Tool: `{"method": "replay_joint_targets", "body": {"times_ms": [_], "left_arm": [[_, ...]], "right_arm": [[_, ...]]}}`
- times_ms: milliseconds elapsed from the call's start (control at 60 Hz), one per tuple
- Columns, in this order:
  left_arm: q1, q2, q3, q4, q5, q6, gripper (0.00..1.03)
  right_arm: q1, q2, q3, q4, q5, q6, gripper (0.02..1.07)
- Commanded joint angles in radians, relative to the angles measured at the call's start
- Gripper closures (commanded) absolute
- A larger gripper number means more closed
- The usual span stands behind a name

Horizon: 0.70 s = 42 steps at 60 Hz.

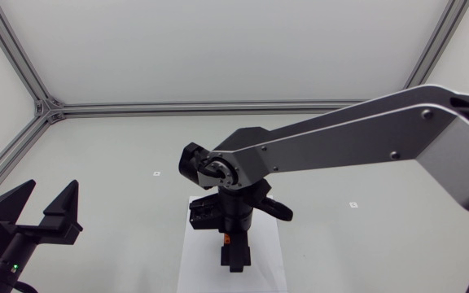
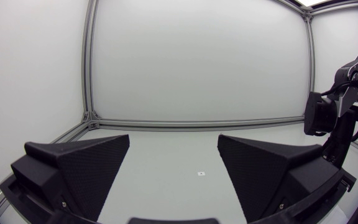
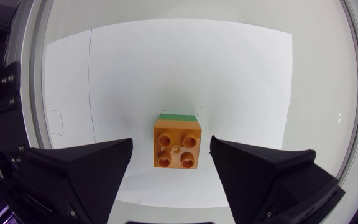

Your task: Pick up the orange 2x2 brick with the right arm and stack it on top of the green 2x2 brick in the center

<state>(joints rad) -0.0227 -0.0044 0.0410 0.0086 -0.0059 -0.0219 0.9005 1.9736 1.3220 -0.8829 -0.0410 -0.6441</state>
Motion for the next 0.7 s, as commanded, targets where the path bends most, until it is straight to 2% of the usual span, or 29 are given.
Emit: {"method": "replay_joint_targets", "body": {"times_ms": [0, 283, 383, 450, 550, 633, 683], "left_arm": [[0.003, -0.008, -0.041, -0.015, 0.004, 0.013, 0.04], [0.003, -0.008, -0.041, -0.013, 0.004, 0.013, 0.04], [0.003, -0.008, -0.041, -0.013, 0.004, 0.013, 0.04], [0.003, -0.008, -0.041, -0.015, 0.004, 0.013, 0.04], [0.003, -0.008, -0.041, -0.013, 0.004, 0.013, 0.04], [0.003, -0.008, -0.041, -0.013, 0.006, 0.013, 0.04], [0.003, -0.008, -0.041, -0.013, 0.004, 0.013, 0.04]], "right_arm": [[-0.006, 0.007, -0.01, -0.007, -0.007, 0.001, 0.06], [-0.018, 0.024, -0.015, 0.022, 0.001, 0.001, 0.07], [-0.018, 0.036, -0.014, 0.021, 0.001, 0.001, 0.15], [-0.018, 0.042, -0.012, 0.018, -0.002, 0.001, 0.27], [-0.015, 0.048, -0.006, 0.016, -0.002, 0.001, 0.32], [-0.018, 0.048, 0.002, 0.019, -0.005, 0.003, 0.5], [-0.02, 0.048, 0.005, 0.021, -0.007, 0.003, 0.52]]}}
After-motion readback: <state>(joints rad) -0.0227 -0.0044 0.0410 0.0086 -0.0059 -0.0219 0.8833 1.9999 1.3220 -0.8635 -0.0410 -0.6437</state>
